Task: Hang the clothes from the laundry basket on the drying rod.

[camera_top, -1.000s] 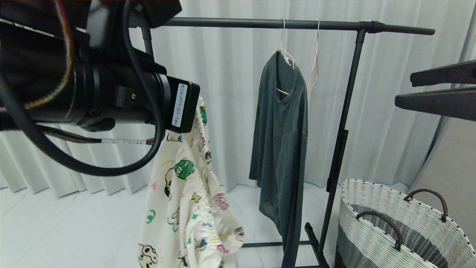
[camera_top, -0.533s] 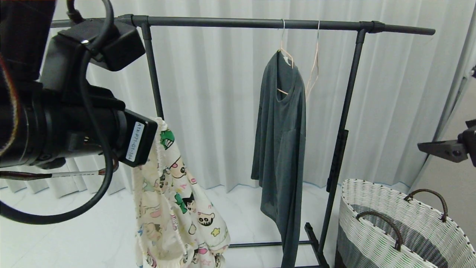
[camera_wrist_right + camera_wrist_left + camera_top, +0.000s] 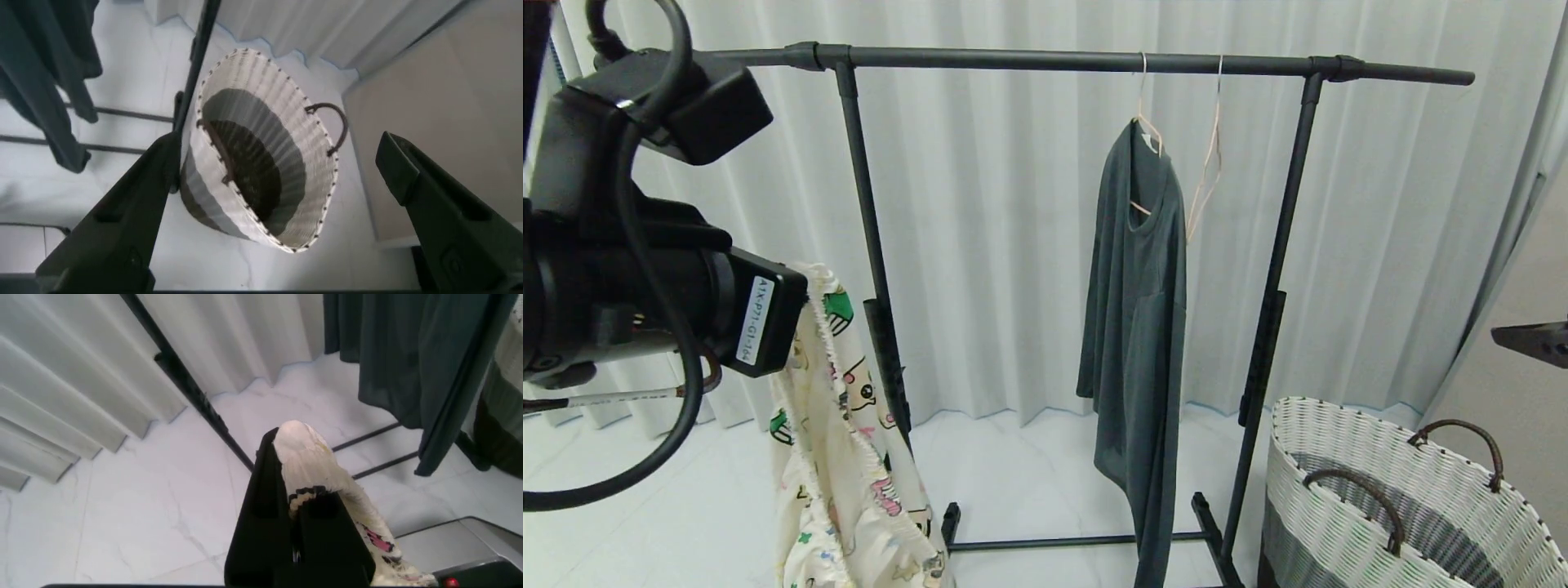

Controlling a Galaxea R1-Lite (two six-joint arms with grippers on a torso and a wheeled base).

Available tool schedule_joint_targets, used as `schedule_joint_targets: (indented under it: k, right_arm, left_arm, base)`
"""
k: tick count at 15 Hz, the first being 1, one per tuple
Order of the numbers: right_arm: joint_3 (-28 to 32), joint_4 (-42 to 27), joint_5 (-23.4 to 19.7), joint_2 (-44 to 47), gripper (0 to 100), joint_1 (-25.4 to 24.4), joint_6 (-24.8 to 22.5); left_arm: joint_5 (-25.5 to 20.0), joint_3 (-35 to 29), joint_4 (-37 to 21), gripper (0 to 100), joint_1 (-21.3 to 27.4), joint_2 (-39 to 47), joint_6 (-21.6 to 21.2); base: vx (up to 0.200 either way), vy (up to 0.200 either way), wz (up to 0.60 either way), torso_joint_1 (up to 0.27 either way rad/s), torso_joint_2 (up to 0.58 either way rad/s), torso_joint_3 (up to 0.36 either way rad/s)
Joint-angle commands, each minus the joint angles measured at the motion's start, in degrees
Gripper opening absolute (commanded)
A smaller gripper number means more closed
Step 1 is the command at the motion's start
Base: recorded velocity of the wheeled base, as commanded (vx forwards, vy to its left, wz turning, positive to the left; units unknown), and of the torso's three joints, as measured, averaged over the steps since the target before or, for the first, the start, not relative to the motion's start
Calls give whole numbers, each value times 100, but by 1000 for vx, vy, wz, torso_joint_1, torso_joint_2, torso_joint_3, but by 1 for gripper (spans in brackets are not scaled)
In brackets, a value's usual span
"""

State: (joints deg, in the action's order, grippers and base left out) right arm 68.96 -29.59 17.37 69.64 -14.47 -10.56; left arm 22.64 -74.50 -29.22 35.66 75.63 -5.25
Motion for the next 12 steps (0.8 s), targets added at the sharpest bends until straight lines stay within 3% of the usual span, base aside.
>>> schedule_joint_targets:
  k: [1,4,12]
  right_arm:
    - [-6,58,-6,-4,100,94,10]
    - [3,85,-102,-4,100,199,1]
    - [12,208,-120,-4,100,243,-17]
  left_arm:
    - [4,5,-5,0,-6,-40,-11]
    - [4,-12,-5,0,-6,-31,-11]
    - [4,-65,-5,0,-6,-40,-46]
  base:
    - [0,0,0,154,-100,-173]
    - [0,0,0,217,-222,-266]
    - [0,0,0,164,-553,-217]
